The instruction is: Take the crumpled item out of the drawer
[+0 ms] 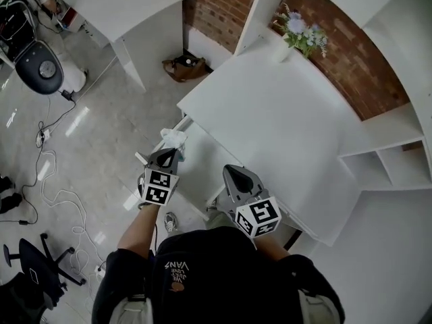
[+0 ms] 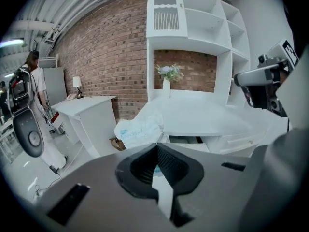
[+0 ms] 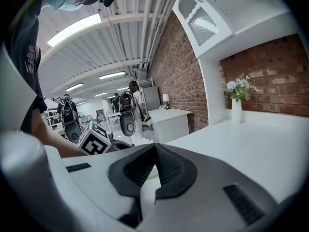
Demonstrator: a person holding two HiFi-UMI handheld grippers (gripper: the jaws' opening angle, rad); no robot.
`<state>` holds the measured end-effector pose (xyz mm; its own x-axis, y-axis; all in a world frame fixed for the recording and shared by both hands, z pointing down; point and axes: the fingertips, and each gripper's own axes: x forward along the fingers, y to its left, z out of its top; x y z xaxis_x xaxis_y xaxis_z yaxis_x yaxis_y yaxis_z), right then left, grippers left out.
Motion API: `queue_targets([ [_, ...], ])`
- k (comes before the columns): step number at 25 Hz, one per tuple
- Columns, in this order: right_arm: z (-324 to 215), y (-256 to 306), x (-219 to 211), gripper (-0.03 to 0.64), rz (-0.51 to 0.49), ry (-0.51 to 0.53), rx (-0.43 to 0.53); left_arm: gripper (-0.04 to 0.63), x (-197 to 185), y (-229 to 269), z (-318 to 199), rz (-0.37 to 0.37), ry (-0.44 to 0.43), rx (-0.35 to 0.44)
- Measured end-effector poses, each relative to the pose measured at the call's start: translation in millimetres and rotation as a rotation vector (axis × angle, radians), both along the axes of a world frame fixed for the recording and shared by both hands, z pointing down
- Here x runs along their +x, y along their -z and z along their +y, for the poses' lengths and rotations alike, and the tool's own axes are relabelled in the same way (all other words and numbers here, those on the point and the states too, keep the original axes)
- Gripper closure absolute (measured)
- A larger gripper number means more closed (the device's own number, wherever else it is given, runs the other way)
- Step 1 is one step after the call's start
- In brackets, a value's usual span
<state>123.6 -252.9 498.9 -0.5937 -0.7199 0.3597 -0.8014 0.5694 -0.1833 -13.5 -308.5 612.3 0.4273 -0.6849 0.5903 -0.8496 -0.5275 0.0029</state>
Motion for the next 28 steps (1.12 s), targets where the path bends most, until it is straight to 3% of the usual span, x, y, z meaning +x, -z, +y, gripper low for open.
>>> queue_targets([
  [6,-21.0,-14.9,1.4,0.617,0.004,0.077,-0.024,0.589,7.7,-56.1,-23.9,-0.038,0.025,-0.081],
  [13,-34.5,-31.4,2.6,0.617,0.019,0.133,-0.06,0.589,2.0,-115.9,-36.4,-0.079,0.073,-0.227],
  [22,-41.5,-55.4,-4.0,0.617,0.037,0.198,-0.117,0.589,3.4,-164.8,-47.1,-0.105,0.096,-0.398],
  [28,-45.2,-63.2,-8.5,0.616,0.042,0.215,-0.139,0.589,0.1,-195.9,-53.2,-0.247,0.001,-0.507],
])
